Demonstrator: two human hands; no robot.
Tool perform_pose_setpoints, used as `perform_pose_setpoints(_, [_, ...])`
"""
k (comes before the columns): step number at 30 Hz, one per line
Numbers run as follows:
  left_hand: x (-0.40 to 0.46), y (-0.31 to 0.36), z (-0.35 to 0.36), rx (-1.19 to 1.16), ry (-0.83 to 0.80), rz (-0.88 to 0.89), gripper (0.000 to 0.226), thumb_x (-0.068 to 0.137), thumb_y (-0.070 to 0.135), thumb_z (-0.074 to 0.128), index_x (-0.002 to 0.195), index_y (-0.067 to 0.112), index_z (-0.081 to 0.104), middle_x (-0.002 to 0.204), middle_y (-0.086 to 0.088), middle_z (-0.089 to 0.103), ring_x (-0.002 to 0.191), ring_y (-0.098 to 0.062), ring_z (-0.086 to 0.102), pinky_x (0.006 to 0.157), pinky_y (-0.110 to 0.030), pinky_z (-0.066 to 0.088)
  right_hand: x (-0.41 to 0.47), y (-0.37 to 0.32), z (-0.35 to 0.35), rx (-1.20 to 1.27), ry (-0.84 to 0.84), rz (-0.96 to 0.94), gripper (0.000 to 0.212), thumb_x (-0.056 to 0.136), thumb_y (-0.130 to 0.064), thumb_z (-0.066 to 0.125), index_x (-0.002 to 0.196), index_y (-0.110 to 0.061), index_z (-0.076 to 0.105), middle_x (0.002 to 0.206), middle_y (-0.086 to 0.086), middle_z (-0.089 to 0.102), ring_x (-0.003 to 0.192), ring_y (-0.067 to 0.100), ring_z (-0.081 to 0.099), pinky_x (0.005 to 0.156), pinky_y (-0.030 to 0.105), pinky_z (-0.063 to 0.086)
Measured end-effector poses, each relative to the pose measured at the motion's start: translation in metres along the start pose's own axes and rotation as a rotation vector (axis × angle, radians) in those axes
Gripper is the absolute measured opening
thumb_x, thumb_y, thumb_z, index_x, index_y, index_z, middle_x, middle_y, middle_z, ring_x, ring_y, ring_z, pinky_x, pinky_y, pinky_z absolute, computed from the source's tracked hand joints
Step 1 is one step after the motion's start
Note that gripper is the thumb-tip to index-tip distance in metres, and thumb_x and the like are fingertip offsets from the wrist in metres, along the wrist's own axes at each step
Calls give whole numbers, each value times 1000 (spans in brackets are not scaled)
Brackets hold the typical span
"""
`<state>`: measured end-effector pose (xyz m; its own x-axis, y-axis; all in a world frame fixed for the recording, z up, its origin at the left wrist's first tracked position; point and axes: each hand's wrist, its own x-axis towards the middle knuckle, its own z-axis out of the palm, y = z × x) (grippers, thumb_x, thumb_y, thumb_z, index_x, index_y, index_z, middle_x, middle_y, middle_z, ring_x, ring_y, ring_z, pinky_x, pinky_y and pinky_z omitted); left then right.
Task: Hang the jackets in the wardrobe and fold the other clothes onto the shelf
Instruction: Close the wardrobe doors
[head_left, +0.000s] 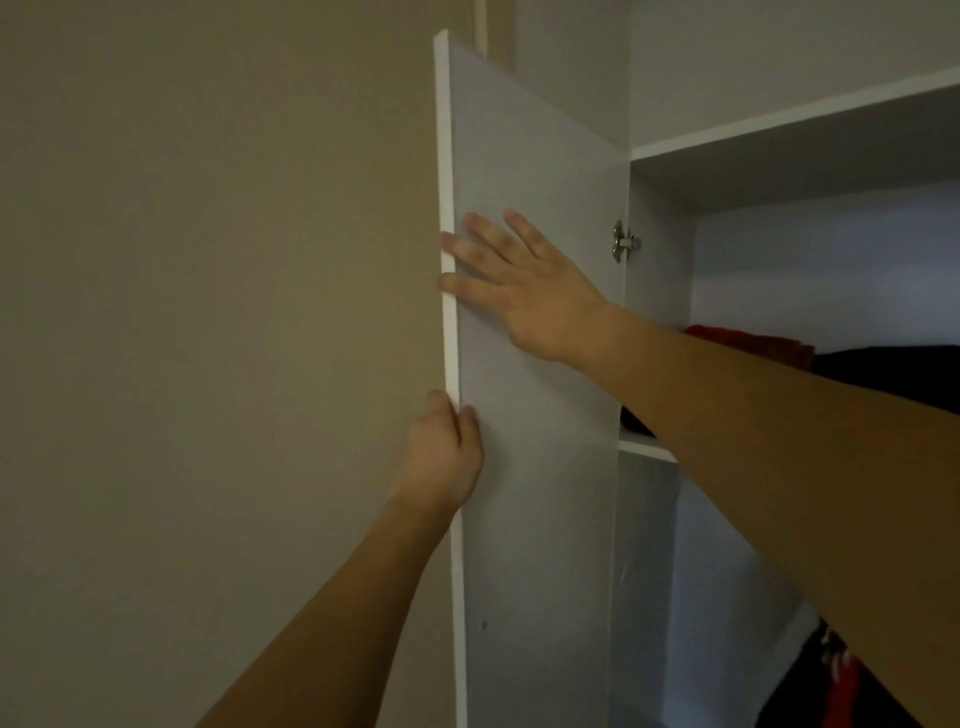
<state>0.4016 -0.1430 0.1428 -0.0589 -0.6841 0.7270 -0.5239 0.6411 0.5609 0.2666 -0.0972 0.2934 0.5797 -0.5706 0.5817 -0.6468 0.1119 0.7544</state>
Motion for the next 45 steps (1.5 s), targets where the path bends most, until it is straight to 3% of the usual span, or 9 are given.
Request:
perform_pose_setpoints(3, [-12, 12, 1, -31, 11, 111, 25, 98, 31, 47, 80, 16, 37, 57, 7, 44, 48, -6, 41, 44, -26, 20, -14, 12, -8, -11, 99, -13, 59, 87, -4, 48, 143, -23, 40, 158, 9, 21, 146, 34, 13, 119, 51, 8])
perform_pose_setpoints(8, [-42, 55, 14, -30, -49, 324, 30, 93, 44, 40, 83, 17, 35, 58, -3, 51, 53, -33, 54, 47, -35, 37, -70, 47, -31, 109, 178, -12, 42, 83, -10, 51, 124, -14, 60, 143, 16, 46, 136, 41, 36, 113, 55, 26])
perform_pose_setpoints(11, [-60, 92, 37, -48, -94, 469, 28, 94, 50, 41, 85, 24, 32, 60, 6, 48, 49, -18, 51, 47, -27, 30, -116, 76, -43, 128, 190, 1, 34, 93, -27, 46, 117, -10, 63, 137, 20, 51, 132, 43, 40, 111, 56, 27])
perform_pose_setpoints(14, [-78, 130, 78, -183, -183, 393, 43, 89, 65, 44, 112, 30, 40, 101, 7, 57, 88, -7, 60, 68, -23, 46, -167, 106, -51, 119, 171, 53, 34, 96, -32, 47, 117, -8, 61, 138, 22, 48, 134, 43, 38, 112, 55, 26])
perform_pose_setpoints(16, [-86, 157, 109, -289, -284, 203, 80, 78, 77, 49, 141, 36, 22, 143, 9, 37, 123, -6, 42, 97, -30, 43, -201, 127, -54, 126, 109, 102, 34, 97, -33, 47, 120, -9, 57, 143, 21, 42, 137, 40, 34, 114, 55, 24])
perform_pose_setpoints(20, [-89, 212, 168, -315, -459, 46, 111, 62, 85, 55, 144, 47, -10, 157, 17, -3, 147, -26, 12, 111, -55, 28, -258, 165, -51, 98, -60, 213, 43, 98, -36, 40, 130, -9, 49, 152, 17, 31, 141, 33, 29, 117, 50, 19])
perform_pose_setpoints(23, [-83, 244, 211, -208, -508, -19, 125, 51, 90, 55, 139, 50, -24, 157, 17, -17, 147, -36, -2, 105, -73, 16, -293, 190, -36, 55, -243, 347, 58, 100, -45, 24, 150, -16, 24, 162, 6, 6, 148, 24, 8, 120, 43, 5])
perform_pose_setpoints(26, [-77, 270, 250, -180, -536, -65, 133, 49, 86, 60, 136, 47, -32, 156, 12, -25, 146, -41, -9, 98, -78, 10, -319, 210, -11, -67, -360, 431, 61, 100, -46, 14, 154, -21, 1, 161, 1, -11, 149, 21, -5, 119, 41, -4])
perform_pose_setpoints(45, [-56, 318, 377, -214, -387, -88, 136, 60, 76, 65, 143, 31, -33, 152, -6, -38, 138, -49, -28, 97, -80, 17, -368, 270, 98, -308, -485, 553, 64, 100, -45, 22, 154, -19, -2, 162, 2, -6, 148, 28, 1, 119, 48, -4])
